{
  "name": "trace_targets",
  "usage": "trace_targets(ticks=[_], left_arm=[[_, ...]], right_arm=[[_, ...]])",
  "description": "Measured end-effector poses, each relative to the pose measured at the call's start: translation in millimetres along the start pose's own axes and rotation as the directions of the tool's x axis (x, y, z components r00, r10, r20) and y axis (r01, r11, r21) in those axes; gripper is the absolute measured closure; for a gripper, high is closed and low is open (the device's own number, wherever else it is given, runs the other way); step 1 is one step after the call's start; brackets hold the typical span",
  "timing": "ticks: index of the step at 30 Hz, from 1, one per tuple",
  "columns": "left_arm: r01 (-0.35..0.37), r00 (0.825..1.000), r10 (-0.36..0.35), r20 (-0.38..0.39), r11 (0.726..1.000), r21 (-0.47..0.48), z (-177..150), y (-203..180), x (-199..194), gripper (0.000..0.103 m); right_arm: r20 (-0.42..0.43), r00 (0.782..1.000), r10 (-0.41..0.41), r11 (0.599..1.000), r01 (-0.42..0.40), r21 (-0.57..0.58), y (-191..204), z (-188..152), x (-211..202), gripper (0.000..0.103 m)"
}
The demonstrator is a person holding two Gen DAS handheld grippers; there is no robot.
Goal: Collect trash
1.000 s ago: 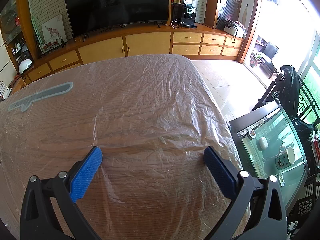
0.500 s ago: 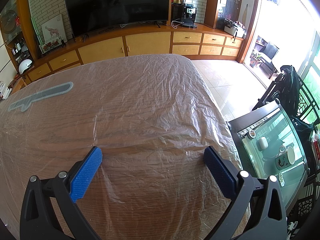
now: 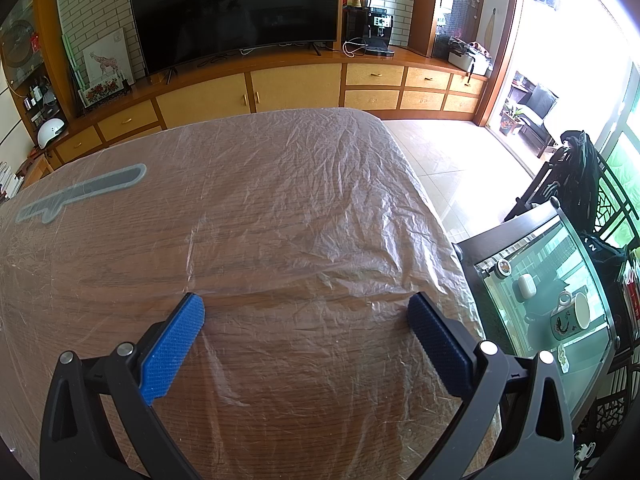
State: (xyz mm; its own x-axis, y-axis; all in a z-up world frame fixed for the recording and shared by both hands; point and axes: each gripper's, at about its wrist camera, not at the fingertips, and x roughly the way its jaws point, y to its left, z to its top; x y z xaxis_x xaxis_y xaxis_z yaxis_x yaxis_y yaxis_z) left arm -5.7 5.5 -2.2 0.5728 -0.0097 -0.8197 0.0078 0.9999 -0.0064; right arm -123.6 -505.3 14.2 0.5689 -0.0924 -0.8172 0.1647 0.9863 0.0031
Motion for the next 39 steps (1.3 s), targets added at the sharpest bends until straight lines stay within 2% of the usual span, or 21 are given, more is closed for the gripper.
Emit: trace_targets(ticks=[39], left_arm=[[-0.006,1.000,0.006,0.000,1.000,-0.009,2.0,12.5,2.2,0.001]], right_arm=[[0.000,1.000,0.000,1.000,0.000,0.000,0.3,-0.5,-0.3,0.004]])
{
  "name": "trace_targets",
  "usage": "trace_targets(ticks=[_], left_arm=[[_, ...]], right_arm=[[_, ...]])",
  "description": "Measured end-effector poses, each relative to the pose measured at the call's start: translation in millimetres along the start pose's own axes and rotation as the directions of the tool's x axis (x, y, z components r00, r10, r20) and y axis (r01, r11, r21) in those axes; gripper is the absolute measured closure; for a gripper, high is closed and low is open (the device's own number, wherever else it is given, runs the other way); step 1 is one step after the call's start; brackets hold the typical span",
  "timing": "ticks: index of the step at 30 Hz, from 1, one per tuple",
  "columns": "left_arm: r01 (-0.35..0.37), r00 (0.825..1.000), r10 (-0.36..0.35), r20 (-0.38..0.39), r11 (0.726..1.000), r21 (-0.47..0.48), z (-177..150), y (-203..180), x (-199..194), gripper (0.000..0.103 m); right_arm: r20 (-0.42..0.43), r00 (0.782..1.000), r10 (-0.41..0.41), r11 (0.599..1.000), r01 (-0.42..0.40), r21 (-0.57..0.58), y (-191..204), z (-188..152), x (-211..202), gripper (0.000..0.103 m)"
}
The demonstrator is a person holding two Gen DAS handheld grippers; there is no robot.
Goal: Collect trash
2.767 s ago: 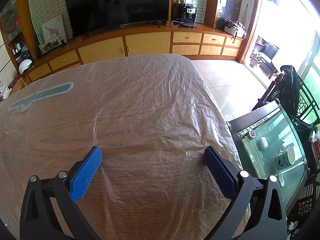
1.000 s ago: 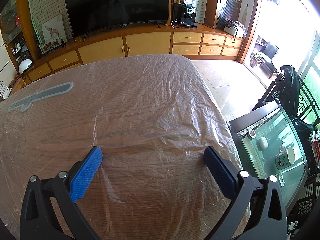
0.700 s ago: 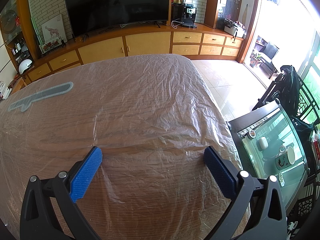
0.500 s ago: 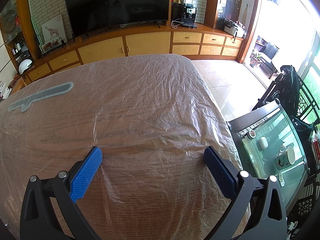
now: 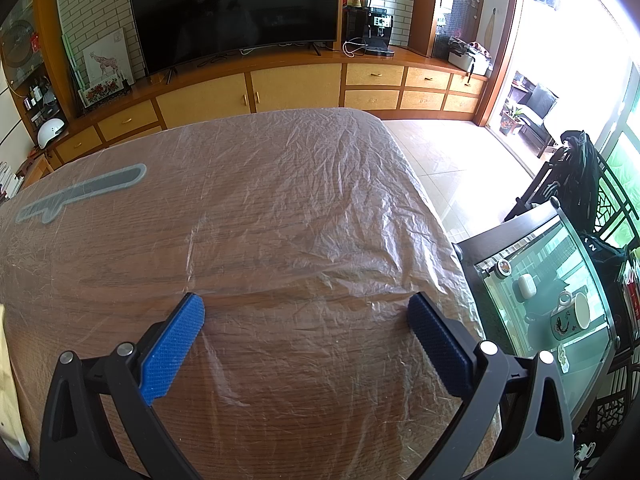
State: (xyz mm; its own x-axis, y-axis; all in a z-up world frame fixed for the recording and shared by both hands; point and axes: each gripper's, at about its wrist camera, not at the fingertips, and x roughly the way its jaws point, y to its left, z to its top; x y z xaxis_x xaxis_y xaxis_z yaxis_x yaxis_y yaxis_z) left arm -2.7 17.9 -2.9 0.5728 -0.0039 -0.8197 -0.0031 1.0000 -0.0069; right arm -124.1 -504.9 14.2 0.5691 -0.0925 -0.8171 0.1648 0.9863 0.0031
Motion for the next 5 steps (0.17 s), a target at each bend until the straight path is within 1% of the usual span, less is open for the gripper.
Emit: trace_targets(ticks=[5], left_arm=[[0.000,1.000,0.000,0.000,1.000,0.000,0.6,0.1,0.0,0.001]], right_arm=[[0.000,1.000,0.000,1.000,0.000,0.000,-0.1,0.2,0.1,0.004]])
